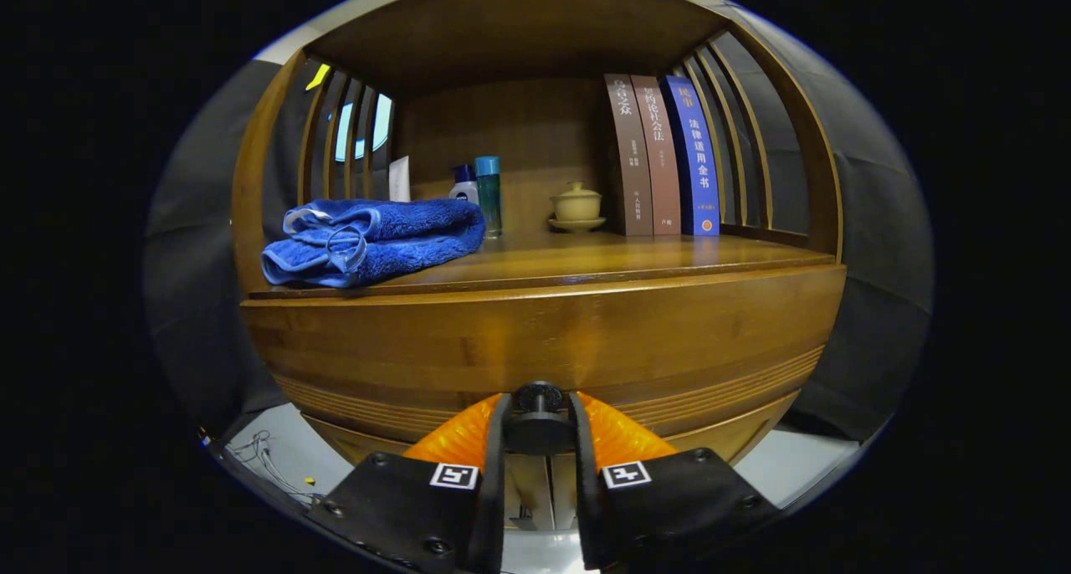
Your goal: Pull open the drawer, take out the items inside it, and place them on the countertop above the cabinet.
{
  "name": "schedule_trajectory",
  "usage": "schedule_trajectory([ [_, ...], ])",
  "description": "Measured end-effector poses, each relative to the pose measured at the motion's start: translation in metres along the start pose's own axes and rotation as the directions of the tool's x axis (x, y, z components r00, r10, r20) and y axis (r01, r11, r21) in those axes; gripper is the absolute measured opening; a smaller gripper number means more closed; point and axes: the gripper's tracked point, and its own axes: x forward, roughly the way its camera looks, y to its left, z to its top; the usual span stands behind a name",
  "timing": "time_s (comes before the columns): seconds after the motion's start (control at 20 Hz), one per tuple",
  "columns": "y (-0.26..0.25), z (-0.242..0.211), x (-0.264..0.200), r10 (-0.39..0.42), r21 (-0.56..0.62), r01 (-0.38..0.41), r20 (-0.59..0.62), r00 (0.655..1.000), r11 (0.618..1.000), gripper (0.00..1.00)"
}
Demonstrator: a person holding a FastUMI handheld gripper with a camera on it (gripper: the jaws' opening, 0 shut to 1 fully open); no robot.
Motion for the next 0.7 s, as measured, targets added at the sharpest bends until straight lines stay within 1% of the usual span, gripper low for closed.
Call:
schedule_trajectory([
  [0.1, 0.0, -0.002, 0.005, 0.004, -0.006, -0.004, 0.004, 1.0, 1.0, 0.3],
  [0.4, 0.0, -0.005, -0.021, 0.023, -0.002, -0.023, -0.02, 1.0, 1.0, 0.3],
  [0.7, -0.002, -0.014, -0.067, 0.03, 0.018, -0.029, -0.022, 0.999, 0.999, 0.3],
])
